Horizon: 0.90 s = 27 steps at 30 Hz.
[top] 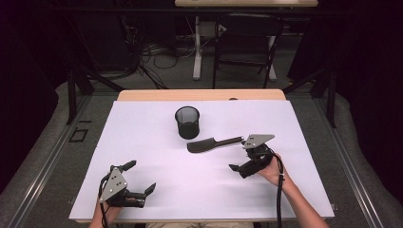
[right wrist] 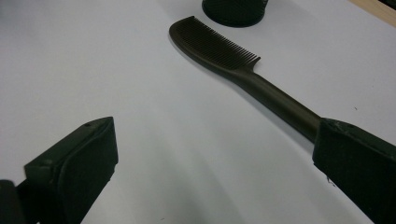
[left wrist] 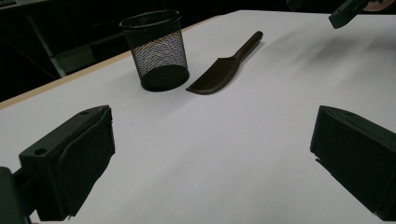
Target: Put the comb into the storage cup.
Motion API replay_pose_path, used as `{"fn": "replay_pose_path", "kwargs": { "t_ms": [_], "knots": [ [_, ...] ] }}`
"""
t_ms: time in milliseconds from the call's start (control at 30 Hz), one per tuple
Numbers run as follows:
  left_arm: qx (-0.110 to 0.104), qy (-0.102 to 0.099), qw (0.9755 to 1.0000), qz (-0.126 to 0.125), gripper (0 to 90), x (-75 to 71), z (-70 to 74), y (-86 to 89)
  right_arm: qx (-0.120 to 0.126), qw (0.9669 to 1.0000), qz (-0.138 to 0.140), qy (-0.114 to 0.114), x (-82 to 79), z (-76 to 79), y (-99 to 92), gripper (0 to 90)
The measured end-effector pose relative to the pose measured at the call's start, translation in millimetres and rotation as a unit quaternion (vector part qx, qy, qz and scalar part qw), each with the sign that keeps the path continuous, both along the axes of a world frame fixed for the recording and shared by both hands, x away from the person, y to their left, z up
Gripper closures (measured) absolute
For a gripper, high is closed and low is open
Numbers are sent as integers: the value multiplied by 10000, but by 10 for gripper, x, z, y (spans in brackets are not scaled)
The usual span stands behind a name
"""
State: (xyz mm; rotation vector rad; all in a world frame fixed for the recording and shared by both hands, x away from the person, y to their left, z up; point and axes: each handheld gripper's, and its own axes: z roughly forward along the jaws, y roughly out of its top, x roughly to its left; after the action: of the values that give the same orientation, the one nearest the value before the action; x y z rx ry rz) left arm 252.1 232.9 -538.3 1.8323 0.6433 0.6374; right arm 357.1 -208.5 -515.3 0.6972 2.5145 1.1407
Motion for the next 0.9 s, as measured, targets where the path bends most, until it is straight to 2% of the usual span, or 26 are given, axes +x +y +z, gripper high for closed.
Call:
{"fn": "replay_pose_path", "kwargs": {
  "t_ms": [67, 133, 200, 600, 700, 733, 900],
  "knots": [
    [2, -5, 10000, -1, 0, -6, 0, 4, -26, 10000, -10, -27, 14, 4, 12, 0],
    [0, 8, 10000, -7, 0, -1, -3, 1, -107, 9999, 59, 48, 30, 10, 32, 0],
    [9, 27, 10000, -6, 0, 1, -6, -5, -187, 9998, 79, -34, 41, 28, 55, 0],
    [24, 10, 10000, 52, 0, -8, -5, 11, -396, 9986, 299, -172, 98, 103, 124, 0],
    [59, 31, 10000, 49, 0, -5, -15, -10, -563, 9976, 342, -236, 116, 121, 128, 0],
    [55, 31, 10000, 37, 0, -5, -15, -15, -638, 9967, 390, -322, 122, 129, 126, 3],
    [47, 28, 10000, 35, 0, -3, -14, -14, -748, 9954, 475, -367, 180, 153, 126, 2]
  ]
}}
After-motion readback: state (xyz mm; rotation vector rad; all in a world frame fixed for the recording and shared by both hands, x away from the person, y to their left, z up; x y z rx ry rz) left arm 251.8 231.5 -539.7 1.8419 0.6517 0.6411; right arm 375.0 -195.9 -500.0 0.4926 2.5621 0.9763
